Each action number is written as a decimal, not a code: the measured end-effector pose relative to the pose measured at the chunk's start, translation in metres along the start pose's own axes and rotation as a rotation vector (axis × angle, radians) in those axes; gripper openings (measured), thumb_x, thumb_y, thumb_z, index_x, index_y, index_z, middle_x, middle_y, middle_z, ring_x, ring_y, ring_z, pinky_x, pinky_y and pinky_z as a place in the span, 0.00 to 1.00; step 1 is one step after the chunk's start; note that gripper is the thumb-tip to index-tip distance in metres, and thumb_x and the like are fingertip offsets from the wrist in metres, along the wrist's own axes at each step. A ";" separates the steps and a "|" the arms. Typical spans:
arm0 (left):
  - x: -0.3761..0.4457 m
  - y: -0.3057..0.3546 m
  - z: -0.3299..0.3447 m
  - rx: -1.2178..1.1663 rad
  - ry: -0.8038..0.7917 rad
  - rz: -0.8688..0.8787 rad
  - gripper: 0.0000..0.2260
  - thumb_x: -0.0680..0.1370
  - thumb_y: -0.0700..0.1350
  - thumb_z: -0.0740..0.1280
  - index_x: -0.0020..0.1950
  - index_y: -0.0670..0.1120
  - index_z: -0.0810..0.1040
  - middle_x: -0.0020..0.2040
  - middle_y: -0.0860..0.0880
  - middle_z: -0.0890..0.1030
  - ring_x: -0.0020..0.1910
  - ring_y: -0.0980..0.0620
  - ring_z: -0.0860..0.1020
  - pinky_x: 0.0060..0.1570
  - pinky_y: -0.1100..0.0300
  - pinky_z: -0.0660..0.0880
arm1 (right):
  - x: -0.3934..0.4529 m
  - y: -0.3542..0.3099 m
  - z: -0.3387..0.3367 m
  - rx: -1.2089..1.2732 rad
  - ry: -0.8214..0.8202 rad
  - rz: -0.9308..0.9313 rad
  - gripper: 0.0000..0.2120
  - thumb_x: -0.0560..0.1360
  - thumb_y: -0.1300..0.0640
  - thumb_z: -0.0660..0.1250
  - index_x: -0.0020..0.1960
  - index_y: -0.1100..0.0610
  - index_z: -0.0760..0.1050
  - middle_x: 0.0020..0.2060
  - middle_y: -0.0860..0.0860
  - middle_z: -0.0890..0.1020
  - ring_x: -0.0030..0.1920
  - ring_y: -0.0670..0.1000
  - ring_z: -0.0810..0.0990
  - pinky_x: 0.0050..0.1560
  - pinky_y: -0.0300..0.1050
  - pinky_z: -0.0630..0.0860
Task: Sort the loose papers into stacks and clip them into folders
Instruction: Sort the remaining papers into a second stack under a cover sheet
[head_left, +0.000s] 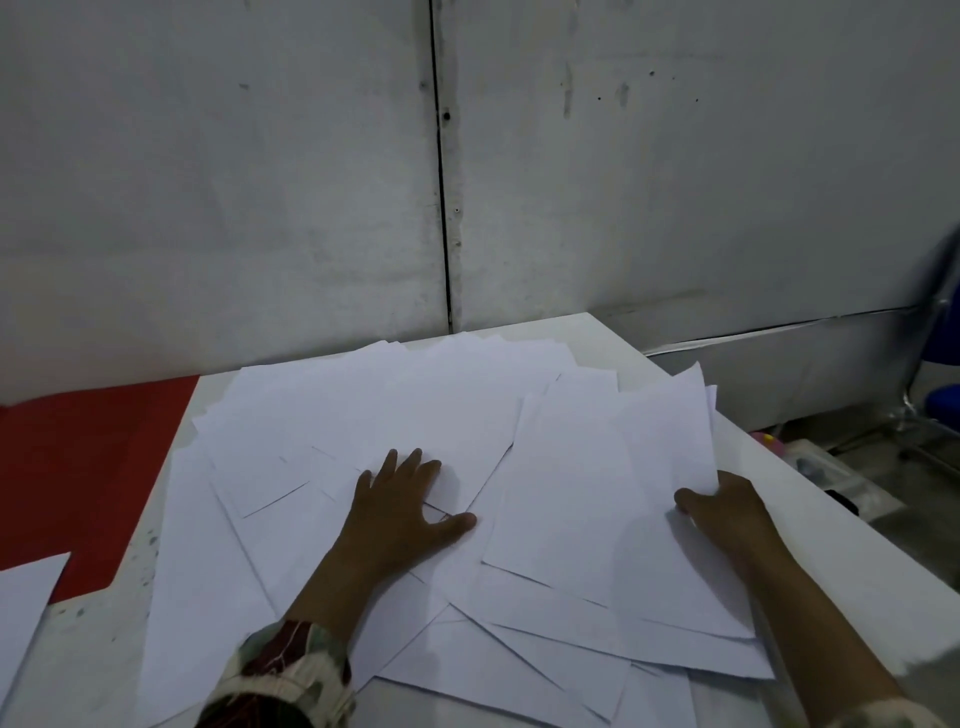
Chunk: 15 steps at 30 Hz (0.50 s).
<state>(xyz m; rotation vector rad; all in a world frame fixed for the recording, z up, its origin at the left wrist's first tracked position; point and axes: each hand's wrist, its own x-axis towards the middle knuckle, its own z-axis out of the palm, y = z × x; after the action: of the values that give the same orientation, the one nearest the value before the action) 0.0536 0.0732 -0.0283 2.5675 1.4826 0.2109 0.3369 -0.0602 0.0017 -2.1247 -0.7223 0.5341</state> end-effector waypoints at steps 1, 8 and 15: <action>0.001 0.000 0.000 0.034 0.042 0.031 0.42 0.63 0.72 0.46 0.70 0.50 0.64 0.73 0.49 0.64 0.73 0.48 0.61 0.68 0.49 0.62 | 0.001 0.000 0.000 -0.001 -0.002 0.002 0.03 0.72 0.64 0.65 0.45 0.63 0.72 0.32 0.50 0.72 0.32 0.48 0.70 0.30 0.39 0.64; -0.002 0.004 -0.008 0.318 0.312 0.324 0.10 0.67 0.46 0.68 0.28 0.46 0.71 0.21 0.51 0.70 0.14 0.52 0.69 0.18 0.68 0.56 | 0.000 0.000 0.003 0.016 -0.019 0.009 0.04 0.73 0.63 0.65 0.46 0.62 0.72 0.32 0.50 0.73 0.32 0.49 0.71 0.31 0.40 0.65; 0.002 0.012 -0.019 -0.245 0.381 -0.128 0.07 0.80 0.44 0.59 0.44 0.43 0.70 0.29 0.47 0.72 0.31 0.44 0.74 0.32 0.58 0.67 | -0.004 -0.003 0.006 0.107 -0.068 0.008 0.02 0.73 0.65 0.64 0.45 0.61 0.72 0.32 0.48 0.73 0.33 0.47 0.70 0.32 0.40 0.66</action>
<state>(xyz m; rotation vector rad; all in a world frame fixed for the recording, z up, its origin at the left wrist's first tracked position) 0.0608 0.0700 -0.0069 2.3147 1.6139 0.8478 0.3290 -0.0582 0.0010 -2.0188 -0.7078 0.6381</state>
